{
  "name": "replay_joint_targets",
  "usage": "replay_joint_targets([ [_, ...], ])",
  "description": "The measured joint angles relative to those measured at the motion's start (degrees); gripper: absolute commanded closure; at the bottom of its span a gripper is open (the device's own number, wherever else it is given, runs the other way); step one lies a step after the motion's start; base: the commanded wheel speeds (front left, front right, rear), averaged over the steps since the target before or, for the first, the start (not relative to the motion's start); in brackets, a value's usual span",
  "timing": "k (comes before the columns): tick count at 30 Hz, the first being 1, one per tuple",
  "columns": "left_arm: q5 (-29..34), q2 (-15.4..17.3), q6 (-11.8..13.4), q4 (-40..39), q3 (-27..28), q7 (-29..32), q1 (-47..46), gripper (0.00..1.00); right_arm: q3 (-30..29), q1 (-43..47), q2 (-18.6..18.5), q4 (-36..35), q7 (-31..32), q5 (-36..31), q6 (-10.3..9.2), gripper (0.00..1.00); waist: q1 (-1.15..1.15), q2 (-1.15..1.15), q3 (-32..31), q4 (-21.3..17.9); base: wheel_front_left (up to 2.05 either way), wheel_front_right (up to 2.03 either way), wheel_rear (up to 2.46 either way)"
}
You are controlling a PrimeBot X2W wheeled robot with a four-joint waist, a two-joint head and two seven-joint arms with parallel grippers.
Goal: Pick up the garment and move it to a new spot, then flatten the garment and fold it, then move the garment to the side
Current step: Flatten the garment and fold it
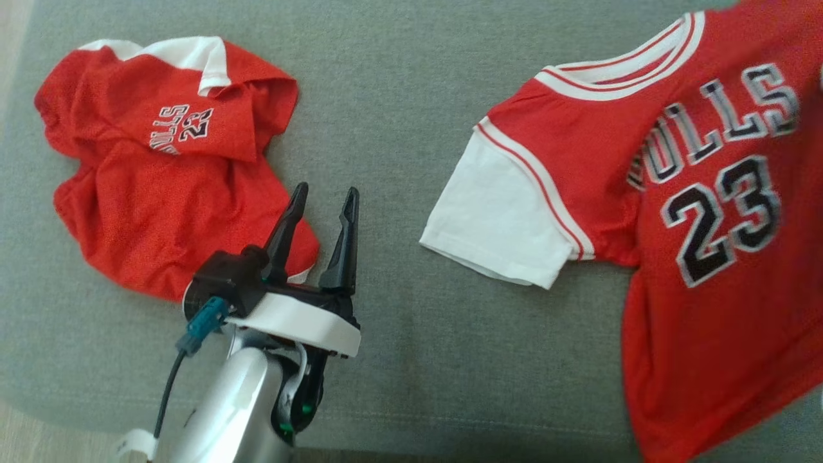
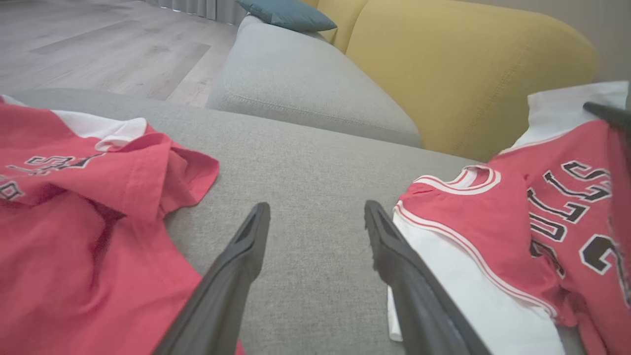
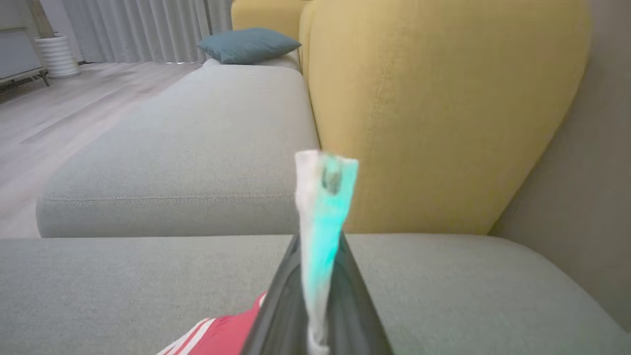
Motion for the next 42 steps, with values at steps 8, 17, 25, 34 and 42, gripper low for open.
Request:
replay_joint_targets([
  [8,-0.6,-0.1,0.0,-0.2,-0.3,0.0,-1.8,0.0,3.4,-13.8,-4.5,5.9,-5.3,-5.5,0.0,1.0,0.0,0.0,2.3,2.7,0.0,0.0,0.0],
  [17,-1.1,-0.2,0.0,-0.2,-0.3,0.0,-2.1,0.0,4.6,-19.2,-4.6,15.2,-7.4,-11.9,0.0,0.0,0.0,0.0,2.9,4.1,0.0,0.0,0.0],
  [25,-0.9,-0.2,0.0,0.0,0.3,0.0,-2.0,0.0,-1.8,-15.6,-2.3,18.4,-12.8,-14.0,0.0,0.0,0.0,0.0,0.8,1.8,0.0,0.0,0.0],
  [34,0.7,-0.2,-0.1,0.2,3.6,0.0,1.4,0.0,-2.0,-1.9,7.5,13.4,-18.1,-8.5,0.0,0.0,0.0,0.0,-5.8,-4.5,0.0,0.0,0.0],
  [42,1.0,-0.1,0.0,0.2,3.8,0.0,3.2,0.0,4.2,21.2,12.1,-6.4,-18.3,1.1,0.0,0.0,0.0,0.0,-12.6,-10.0,0.0,0.0,0.0],
])
